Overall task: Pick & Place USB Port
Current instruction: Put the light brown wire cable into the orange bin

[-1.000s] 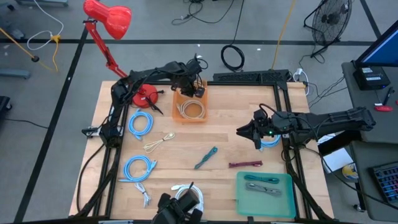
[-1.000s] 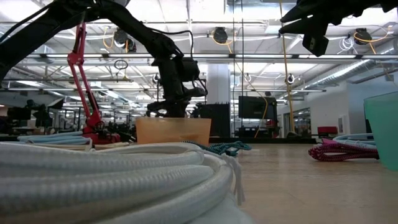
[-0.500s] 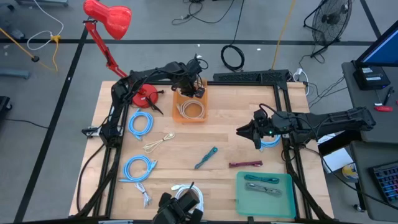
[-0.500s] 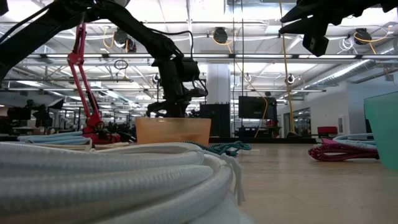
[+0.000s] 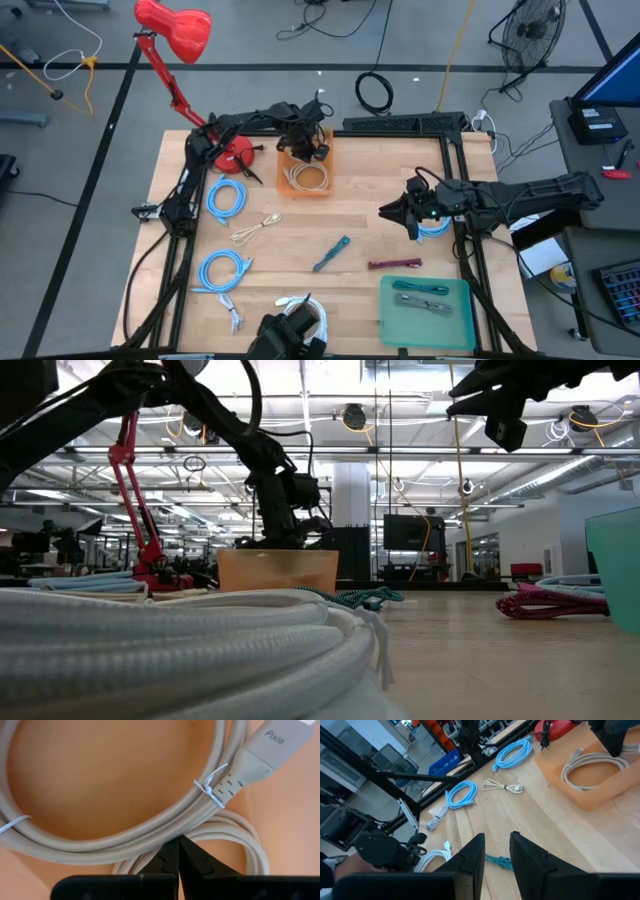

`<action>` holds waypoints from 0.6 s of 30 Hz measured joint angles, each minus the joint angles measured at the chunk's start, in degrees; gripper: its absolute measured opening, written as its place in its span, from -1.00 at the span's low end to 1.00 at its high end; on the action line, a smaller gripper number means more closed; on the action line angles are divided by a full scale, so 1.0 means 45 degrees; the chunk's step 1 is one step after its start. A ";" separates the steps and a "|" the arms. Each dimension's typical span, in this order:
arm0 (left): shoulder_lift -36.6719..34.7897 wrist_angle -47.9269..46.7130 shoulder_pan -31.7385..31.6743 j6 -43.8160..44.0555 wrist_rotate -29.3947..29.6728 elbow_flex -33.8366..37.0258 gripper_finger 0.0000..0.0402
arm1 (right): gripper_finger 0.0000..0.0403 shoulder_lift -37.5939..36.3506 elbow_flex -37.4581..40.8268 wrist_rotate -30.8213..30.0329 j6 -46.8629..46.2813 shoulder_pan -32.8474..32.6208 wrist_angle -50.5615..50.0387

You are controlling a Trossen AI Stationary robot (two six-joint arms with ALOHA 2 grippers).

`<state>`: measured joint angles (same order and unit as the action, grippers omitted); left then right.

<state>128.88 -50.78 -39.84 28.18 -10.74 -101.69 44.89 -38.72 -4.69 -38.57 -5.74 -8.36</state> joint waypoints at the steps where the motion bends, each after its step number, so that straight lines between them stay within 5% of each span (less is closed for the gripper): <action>1: 0.0000 -0.0018 -0.0033 0.0002 -0.0092 -0.0005 -1.00 | -0.58 -0.0005 0.0000 -0.0005 0.0000 0.0000 0.0015; 18: 0.0092 -0.0093 -0.0577 0.0426 -0.1719 -0.0005 -1.00 | -0.58 -0.0001 0.0000 -0.0005 0.0053 0.0000 0.0001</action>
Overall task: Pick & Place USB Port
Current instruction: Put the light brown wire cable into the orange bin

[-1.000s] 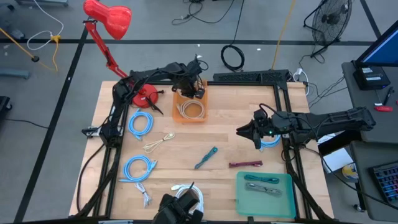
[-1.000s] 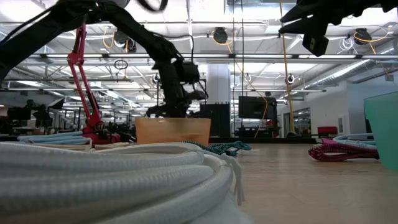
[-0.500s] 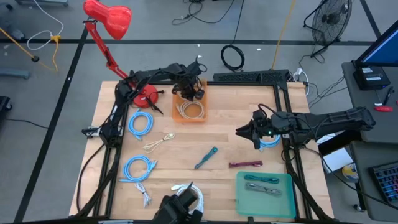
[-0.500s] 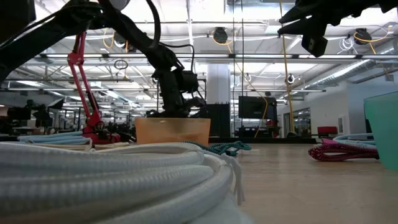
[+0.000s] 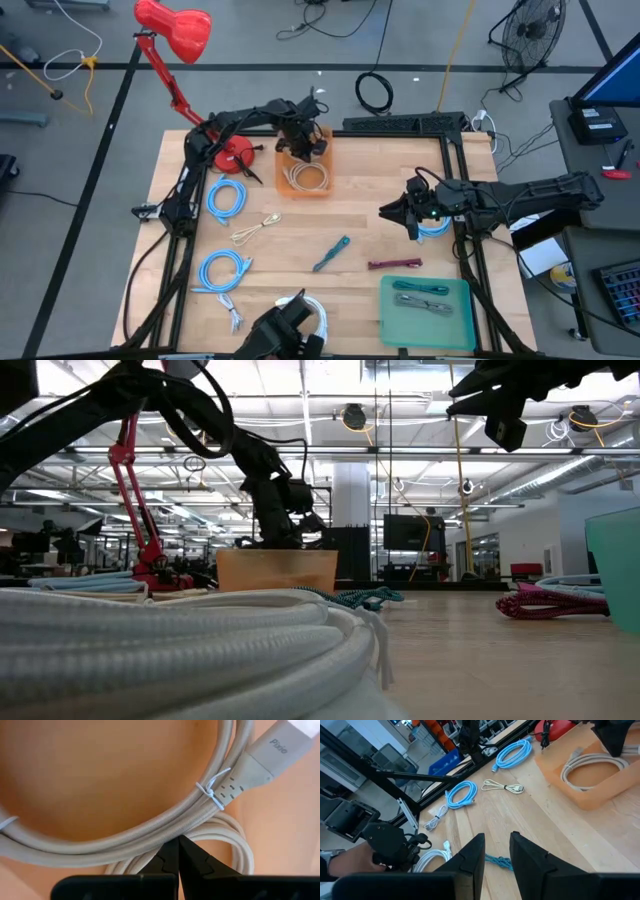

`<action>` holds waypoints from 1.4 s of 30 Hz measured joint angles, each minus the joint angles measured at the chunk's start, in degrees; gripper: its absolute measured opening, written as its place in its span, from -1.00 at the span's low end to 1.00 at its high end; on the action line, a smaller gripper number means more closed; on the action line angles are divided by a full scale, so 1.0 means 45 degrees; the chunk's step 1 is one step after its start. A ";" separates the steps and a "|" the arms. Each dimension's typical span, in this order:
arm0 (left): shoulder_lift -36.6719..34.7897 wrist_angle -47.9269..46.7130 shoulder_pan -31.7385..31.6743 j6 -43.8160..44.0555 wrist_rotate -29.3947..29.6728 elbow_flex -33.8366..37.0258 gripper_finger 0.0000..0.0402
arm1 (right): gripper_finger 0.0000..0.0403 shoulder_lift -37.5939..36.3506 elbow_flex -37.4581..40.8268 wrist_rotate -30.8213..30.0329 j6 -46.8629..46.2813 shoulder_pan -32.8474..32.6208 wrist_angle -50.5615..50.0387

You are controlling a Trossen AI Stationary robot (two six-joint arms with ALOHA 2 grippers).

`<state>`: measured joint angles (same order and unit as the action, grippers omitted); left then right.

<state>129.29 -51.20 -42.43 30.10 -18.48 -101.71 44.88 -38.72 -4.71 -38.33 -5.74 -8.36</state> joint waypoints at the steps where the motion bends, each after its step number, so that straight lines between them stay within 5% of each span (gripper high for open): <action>1: 0.0000 -0.0041 -0.0025 0.0020 -0.0067 0.0000 -1.00 | -0.58 0.0000 0.0000 0.0000 0.0000 0.0000 0.0000; 25: 0.0340 -0.0595 -0.0268 0.2575 -0.0689 -0.0029 -1.00 | -0.58 0.0000 0.0000 -0.0005 -0.0044 0.0000 0.0089; 42: 0.0349 -0.0685 -0.0200 0.1857 -0.0895 -0.0812 -1.00 | -0.58 0.0005 0.0000 -0.0004 -0.0009 -0.0180 0.0095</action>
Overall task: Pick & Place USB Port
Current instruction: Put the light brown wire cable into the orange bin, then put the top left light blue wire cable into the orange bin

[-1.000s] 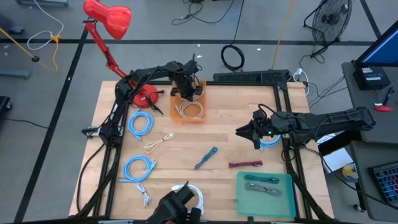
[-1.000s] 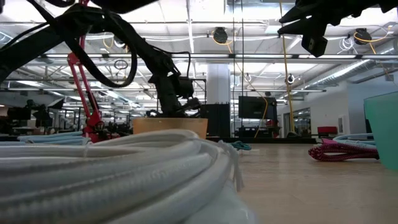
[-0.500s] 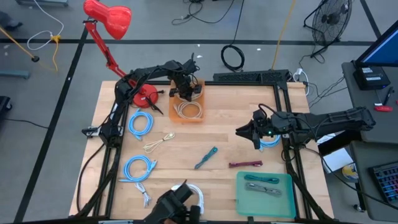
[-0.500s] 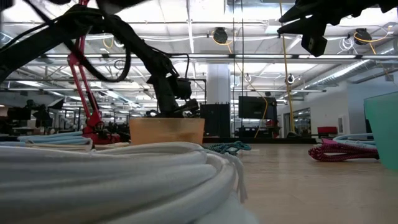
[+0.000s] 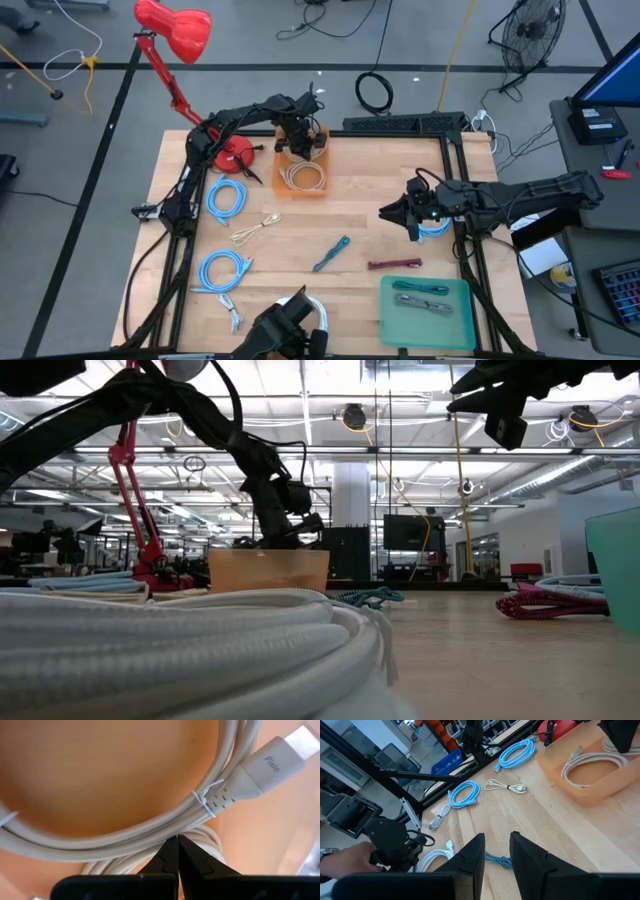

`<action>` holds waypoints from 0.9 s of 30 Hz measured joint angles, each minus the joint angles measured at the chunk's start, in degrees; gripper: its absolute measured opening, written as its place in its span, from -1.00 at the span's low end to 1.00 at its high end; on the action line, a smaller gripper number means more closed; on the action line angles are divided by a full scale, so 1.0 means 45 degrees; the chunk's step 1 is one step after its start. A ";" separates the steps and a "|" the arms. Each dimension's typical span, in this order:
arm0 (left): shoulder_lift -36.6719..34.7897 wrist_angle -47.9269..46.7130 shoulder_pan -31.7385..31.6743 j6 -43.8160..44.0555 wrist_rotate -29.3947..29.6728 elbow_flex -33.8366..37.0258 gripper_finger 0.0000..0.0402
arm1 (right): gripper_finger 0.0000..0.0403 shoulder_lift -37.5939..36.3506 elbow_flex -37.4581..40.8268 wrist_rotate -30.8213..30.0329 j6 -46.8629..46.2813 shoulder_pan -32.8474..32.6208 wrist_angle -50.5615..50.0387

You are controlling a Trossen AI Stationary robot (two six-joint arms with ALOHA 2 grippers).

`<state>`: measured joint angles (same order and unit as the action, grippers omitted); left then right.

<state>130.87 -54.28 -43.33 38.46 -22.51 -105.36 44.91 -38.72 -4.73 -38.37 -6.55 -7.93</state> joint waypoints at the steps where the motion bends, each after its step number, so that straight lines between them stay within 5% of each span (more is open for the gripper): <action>1: -0.0005 0.0010 0.0000 0.0014 -0.0004 -0.0009 -1.00 | -0.58 0.0000 0.0000 0.0015 -0.0001 0.0000 -0.0002; 8: -0.0067 0.1298 -0.0128 -0.0078 0.0833 -0.0126 -1.00 | -0.58 0.0000 0.0000 -0.0004 0.0004 -0.0233 -0.0002; 16: -0.0062 0.1833 -0.0141 0.0346 -0.0167 -0.0369 -1.00 | -0.58 0.0006 0.0000 -0.0040 -0.0035 -0.0316 -0.0012; 27: -0.0067 0.0665 -0.0061 -0.0977 -0.0273 -0.3873 -1.00 | -0.58 0.0005 0.0000 -0.0049 -0.0001 -0.0321 -0.0007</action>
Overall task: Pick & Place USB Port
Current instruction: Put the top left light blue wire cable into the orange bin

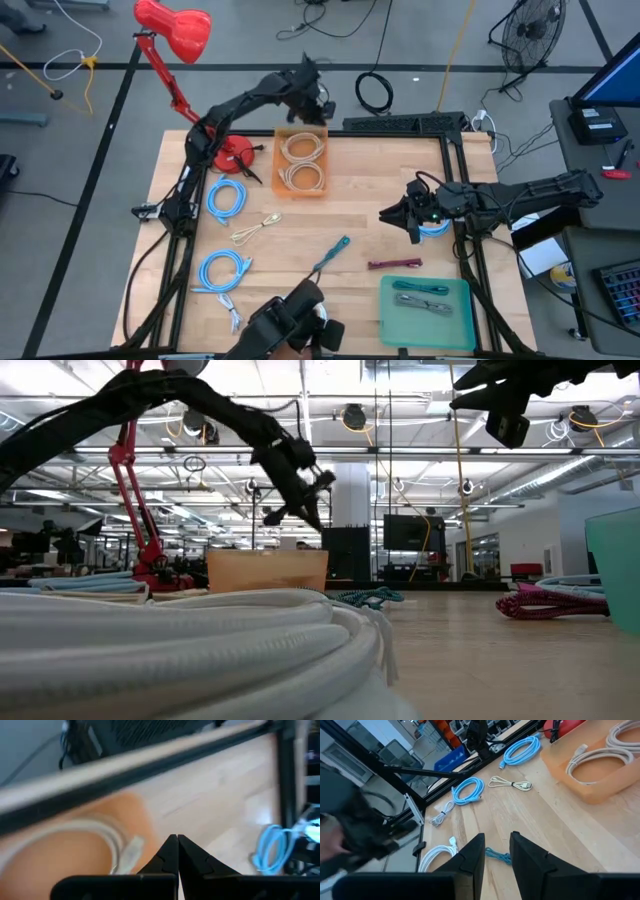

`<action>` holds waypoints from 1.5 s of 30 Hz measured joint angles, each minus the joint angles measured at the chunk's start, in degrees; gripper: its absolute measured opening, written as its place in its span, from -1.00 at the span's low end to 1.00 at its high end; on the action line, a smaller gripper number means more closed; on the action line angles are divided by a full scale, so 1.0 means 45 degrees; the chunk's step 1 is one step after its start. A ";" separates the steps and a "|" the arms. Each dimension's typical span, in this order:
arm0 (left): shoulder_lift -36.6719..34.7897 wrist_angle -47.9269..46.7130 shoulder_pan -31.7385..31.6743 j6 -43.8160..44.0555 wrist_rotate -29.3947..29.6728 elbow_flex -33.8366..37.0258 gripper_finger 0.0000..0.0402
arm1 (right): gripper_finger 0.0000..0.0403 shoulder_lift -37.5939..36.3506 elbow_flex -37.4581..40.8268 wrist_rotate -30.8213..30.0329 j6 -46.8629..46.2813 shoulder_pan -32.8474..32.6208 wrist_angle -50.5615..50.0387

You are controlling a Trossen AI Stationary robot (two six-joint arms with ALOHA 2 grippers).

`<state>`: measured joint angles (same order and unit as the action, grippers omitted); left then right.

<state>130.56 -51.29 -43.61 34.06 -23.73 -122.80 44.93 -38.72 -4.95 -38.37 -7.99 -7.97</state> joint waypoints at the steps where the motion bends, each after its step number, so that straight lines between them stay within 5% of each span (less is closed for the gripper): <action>1: -0.0012 -0.0309 0.0022 -0.0176 -0.0007 -0.0477 -1.00 | -0.58 0.0000 0.0000 0.0004 0.0000 0.0000 -0.0002; 6: -0.0722 -0.0996 0.0173 -0.0749 -0.0430 -0.2091 -1.00 | -0.58 0.0000 0.0000 0.0019 0.0000 0.0000 -0.0005; 12: -0.2785 -0.1955 0.1218 -0.1544 -0.0830 -0.2285 -1.00 | -0.58 0.0000 0.0000 0.0049 0.0068 0.0005 0.0000; 19: -0.4433 -0.4239 0.3977 -0.2832 0.0847 -0.2231 -1.00 | -0.58 0.0000 0.0000 0.0039 0.0389 0.0153 0.0000; 30: -0.4896 -0.5890 0.8683 -0.1843 0.3785 -0.1150 -1.00 | -0.58 0.0000 0.0000 -0.0745 -0.1050 0.1125 -0.0048; 37: -0.5959 -0.5278 1.0974 -0.0771 0.5520 0.1556 -1.00 | -0.58 -0.0005 0.0000 -0.1347 -0.1622 0.1379 -0.0032; 45: -1.0197 0.0782 1.1844 0.2305 0.5628 0.8620 -1.00 | -0.58 -0.0005 -0.0005 -0.1894 -0.1932 0.1440 0.0102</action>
<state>84.68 -47.77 9.69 44.44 1.59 -84.01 44.91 -38.74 -13.47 -47.06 -1.51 -7.51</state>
